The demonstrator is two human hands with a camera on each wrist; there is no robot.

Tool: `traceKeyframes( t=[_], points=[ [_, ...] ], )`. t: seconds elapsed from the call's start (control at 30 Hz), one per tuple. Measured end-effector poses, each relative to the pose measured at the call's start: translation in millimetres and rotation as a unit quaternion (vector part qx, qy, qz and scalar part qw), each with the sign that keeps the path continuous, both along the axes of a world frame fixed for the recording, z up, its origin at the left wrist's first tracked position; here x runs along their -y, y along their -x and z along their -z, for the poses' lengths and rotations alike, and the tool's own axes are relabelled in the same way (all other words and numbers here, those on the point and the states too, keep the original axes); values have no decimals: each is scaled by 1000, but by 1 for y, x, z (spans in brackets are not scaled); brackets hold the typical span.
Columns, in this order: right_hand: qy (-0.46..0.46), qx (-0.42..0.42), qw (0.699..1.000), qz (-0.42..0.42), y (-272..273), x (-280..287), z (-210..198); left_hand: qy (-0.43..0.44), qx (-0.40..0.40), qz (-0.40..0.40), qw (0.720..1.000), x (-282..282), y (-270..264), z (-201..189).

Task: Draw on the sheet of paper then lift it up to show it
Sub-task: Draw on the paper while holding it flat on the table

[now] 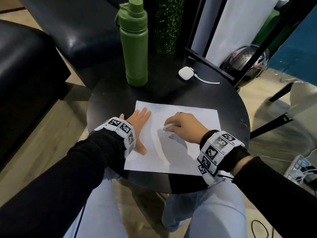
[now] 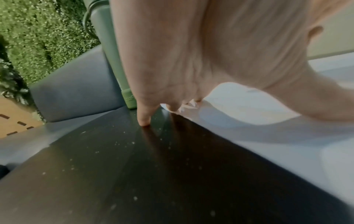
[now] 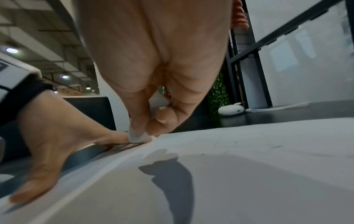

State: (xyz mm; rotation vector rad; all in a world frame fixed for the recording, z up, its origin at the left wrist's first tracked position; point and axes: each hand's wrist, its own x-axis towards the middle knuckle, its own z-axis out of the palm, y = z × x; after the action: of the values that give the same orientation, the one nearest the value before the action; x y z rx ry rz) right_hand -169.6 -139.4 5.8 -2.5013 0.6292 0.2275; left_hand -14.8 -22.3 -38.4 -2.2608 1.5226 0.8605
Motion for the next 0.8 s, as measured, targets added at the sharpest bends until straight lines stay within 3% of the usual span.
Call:
traceKeyframes(
  t=[0.13,0.3,0.37,0.57,0.8],
  points=[
    [-25,-11,999,-25,-20,-15,12,77,4,-20,997,6,-3,-14],
    [-132,75,976,158,-37,0,19,91,20,-42,995,8,-9,-5],
    [-151,76,967,189,-46,9,18,79,0,-49,996,7,-11,-1],
    [-68,76,978,182,-77,17,18,73,-13,-51,996,6,-12,-1],
    [-46,-9,997,54,-65,-3,18,66,4,-46,997,6,-10,-1]
  ],
)
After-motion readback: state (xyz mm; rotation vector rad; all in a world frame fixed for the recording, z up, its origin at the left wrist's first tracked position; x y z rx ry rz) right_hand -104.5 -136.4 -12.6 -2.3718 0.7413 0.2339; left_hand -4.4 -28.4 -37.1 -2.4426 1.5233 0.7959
